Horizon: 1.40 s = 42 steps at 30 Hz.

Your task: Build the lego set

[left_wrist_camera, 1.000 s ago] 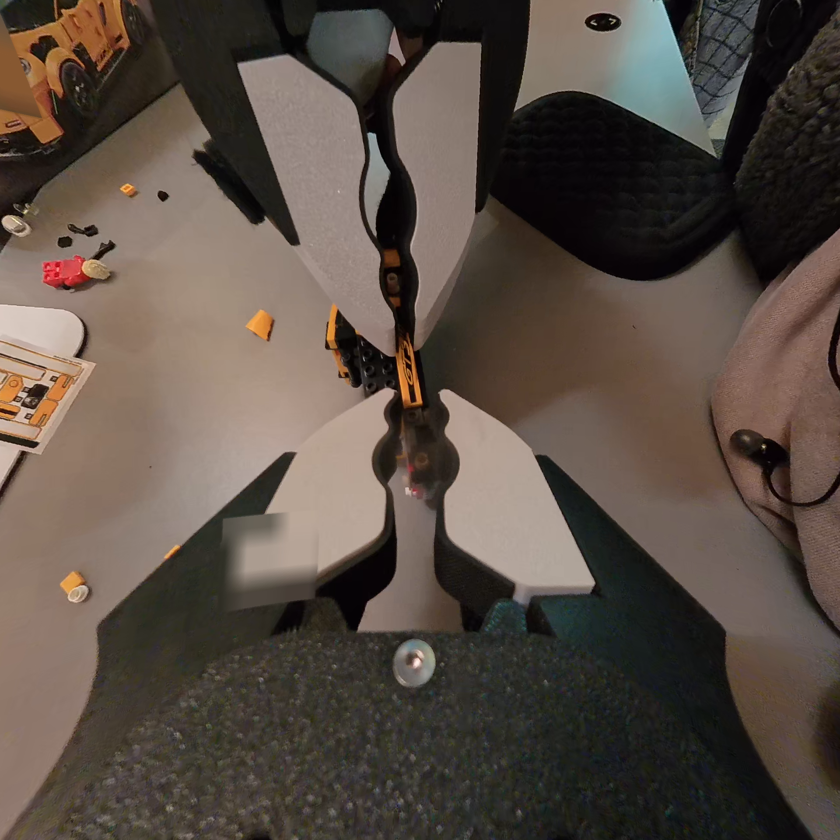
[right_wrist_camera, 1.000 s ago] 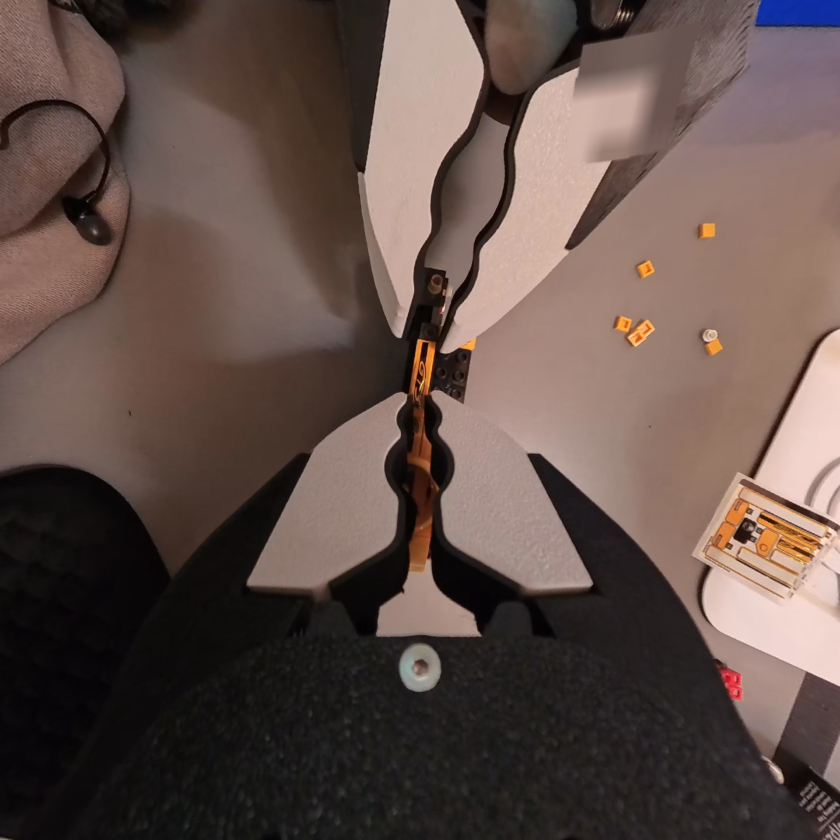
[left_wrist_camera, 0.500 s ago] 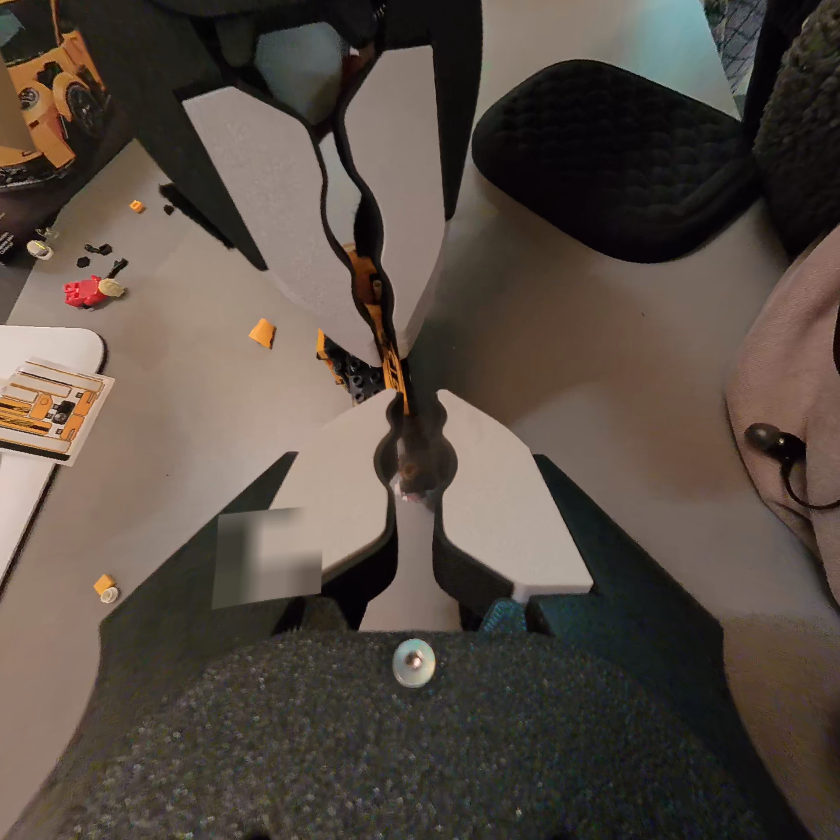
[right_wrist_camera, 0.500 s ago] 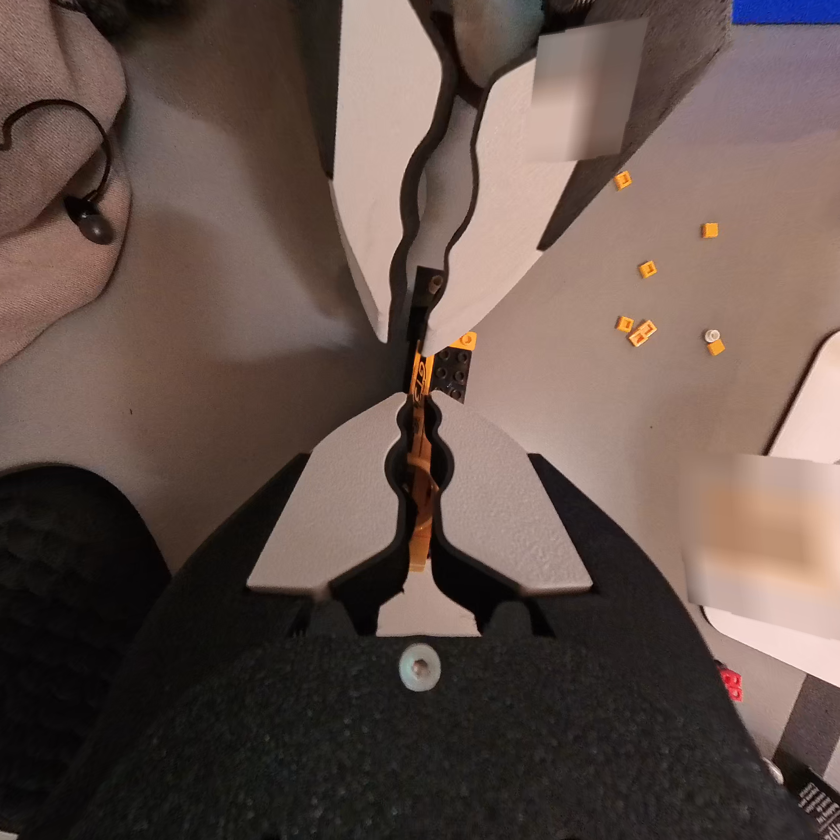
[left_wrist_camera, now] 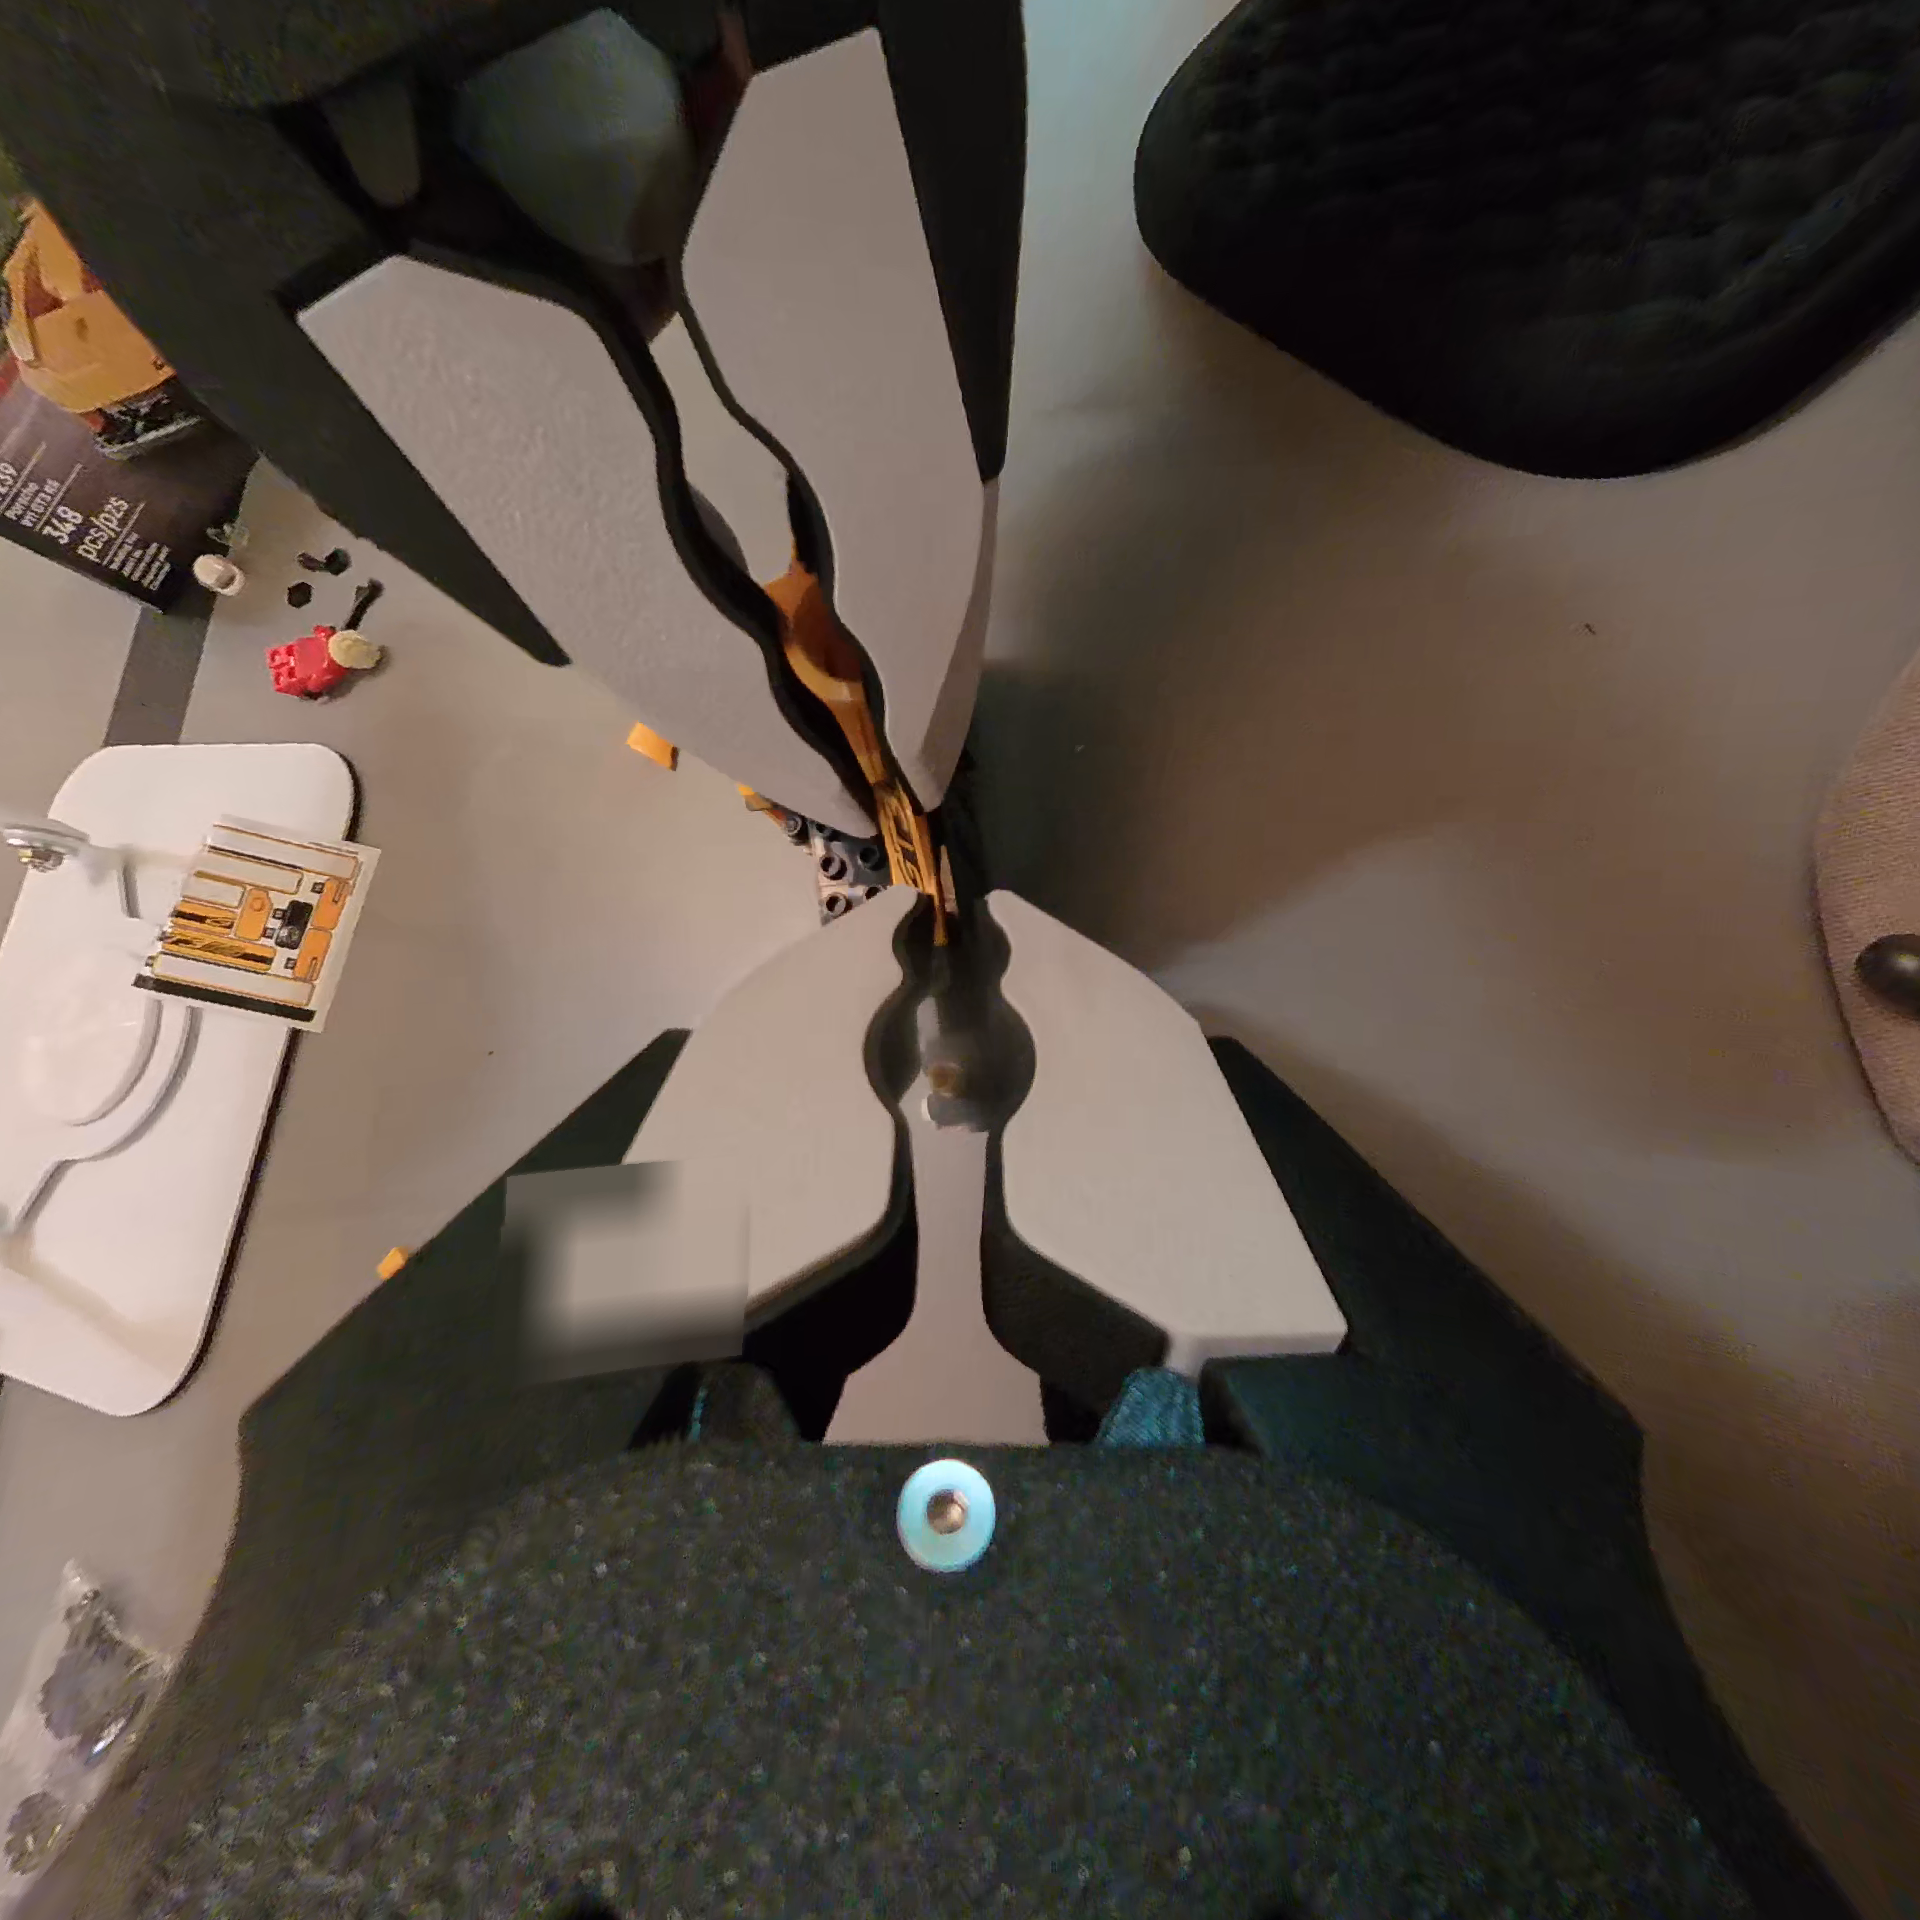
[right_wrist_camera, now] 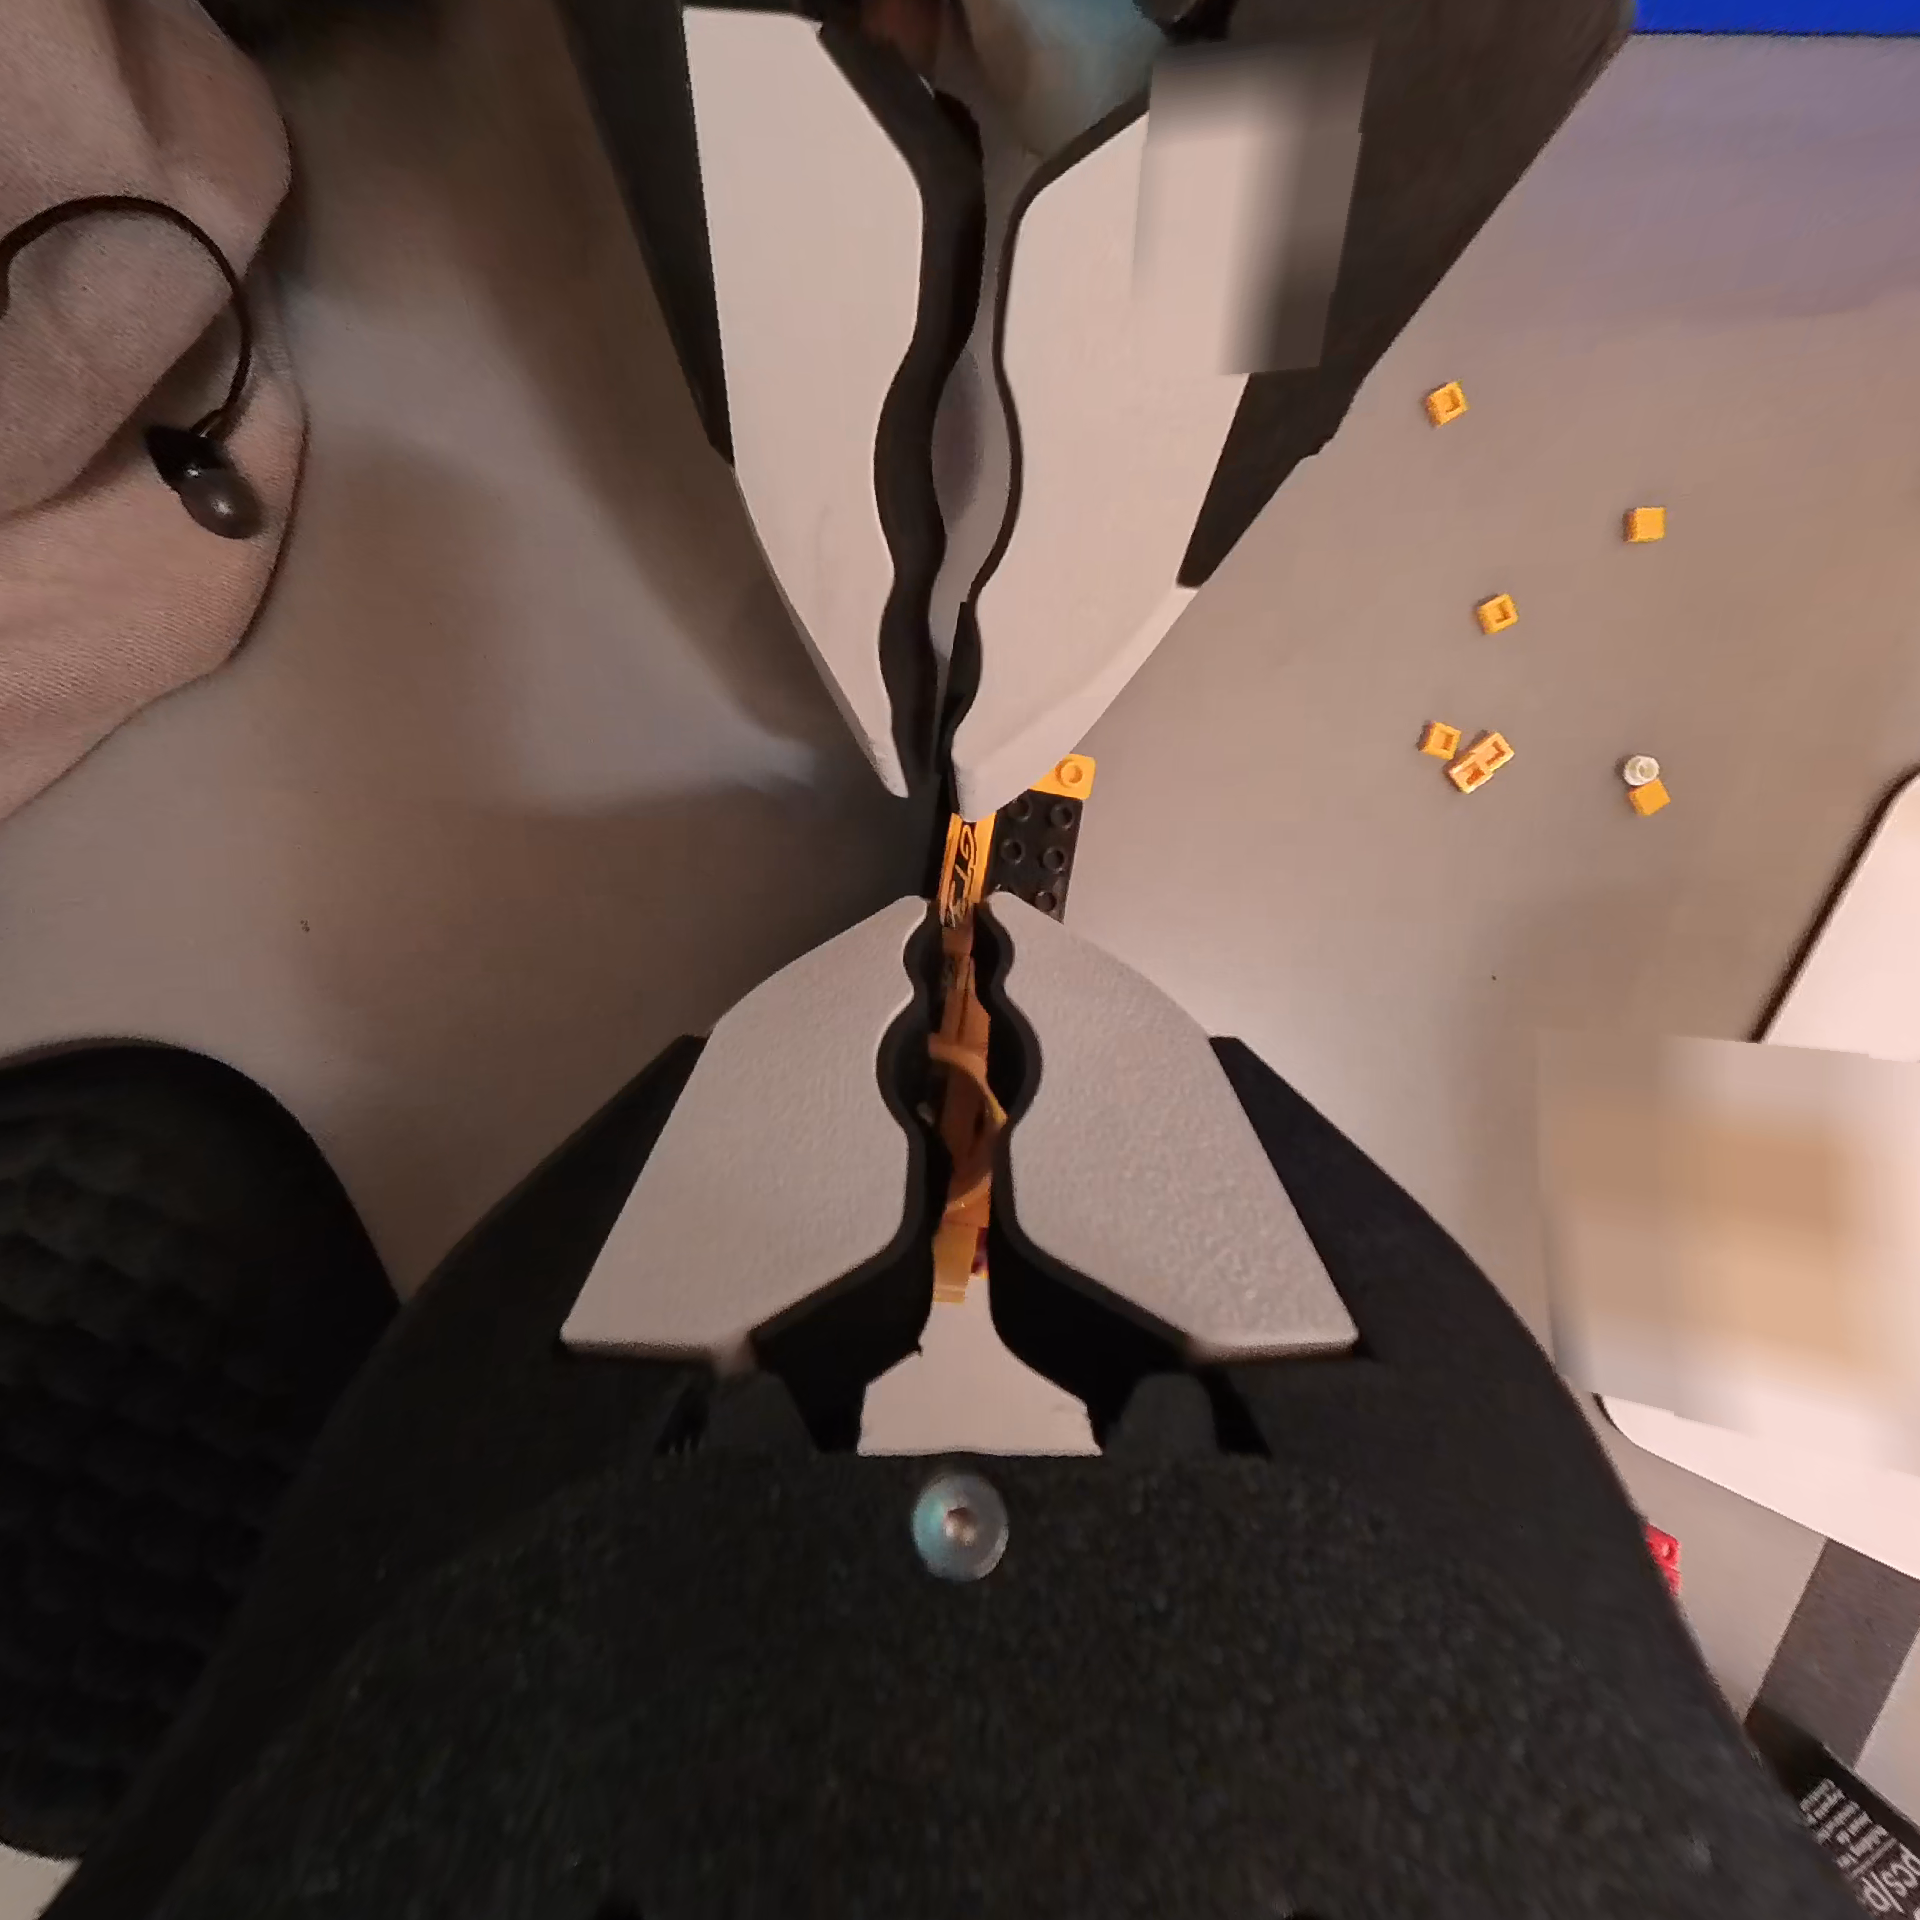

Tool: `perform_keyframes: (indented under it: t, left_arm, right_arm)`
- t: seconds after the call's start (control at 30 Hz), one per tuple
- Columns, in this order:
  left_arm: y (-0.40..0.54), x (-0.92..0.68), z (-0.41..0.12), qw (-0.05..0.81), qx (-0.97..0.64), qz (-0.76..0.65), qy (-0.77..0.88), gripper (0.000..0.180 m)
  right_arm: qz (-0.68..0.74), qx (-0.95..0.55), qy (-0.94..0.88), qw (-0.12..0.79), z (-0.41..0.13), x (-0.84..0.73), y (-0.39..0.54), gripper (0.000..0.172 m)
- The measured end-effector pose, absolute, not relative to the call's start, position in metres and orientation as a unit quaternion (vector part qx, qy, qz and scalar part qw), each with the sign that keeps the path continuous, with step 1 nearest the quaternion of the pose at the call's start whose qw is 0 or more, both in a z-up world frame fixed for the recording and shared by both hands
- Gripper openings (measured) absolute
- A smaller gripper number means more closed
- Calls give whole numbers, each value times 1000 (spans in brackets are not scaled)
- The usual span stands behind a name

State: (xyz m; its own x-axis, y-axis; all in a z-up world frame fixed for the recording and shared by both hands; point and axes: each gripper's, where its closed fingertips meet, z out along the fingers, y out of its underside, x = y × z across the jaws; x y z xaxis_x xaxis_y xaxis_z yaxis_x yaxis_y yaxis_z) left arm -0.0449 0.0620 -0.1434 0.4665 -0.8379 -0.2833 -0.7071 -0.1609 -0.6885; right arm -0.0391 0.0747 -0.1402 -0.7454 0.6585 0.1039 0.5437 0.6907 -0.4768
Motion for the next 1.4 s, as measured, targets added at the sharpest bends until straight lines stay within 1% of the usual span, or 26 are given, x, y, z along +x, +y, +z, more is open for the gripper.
perform_keyframes:
  t: [0.07, 0.17, 0.27, 0.33, 0.5, 0.6, 0.7, 0.83, 1.0, 1.4]
  left_arm:
    - [62, -45, -144, 398, -759, -79, 510, 7]
    - [61, -44, -144, 396, -758, -86, 511, 1]
    - [66, -48, -144, 400, -759, -64, 509, 6]
    - [63, -45, -144, 396, -759, -79, 510, 3]
    - [65, -47, -145, 398, -759, -72, 510, 5]
    - [66, -48, -146, 399, -758, -71, 511, 5]
    - [66, -48, -146, 400, -758, -71, 511, 5]
    - [67, -48, -147, 400, -757, -70, 511, 5]
    - [67, -48, -147, 401, -758, -70, 510, 5]
    - [67, -48, -147, 400, -763, -89, 500, 6]
  right_arm:
    - [211, -330, -910, 134, -140, -39, 76, 6]
    - [210, -328, -912, 128, -139, -38, 77, 10]
    - [209, -328, -912, 127, -140, -36, 78, 10]
    - [210, -329, -912, 129, -140, -35, 78, 11]
    - [213, -336, -907, 138, -135, -32, 83, 11]
    - [229, -342, -899, 147, -130, -31, 82, 10]
    - [248, -357, -887, 156, -127, -36, 82, 0]
    - [257, -361, -885, 144, -129, -42, 77, 0]
    - [230, -359, -896, 128, -140, -43, 78, 0]
    - [172, -334, -920, 110, -141, -36, 81, 0]
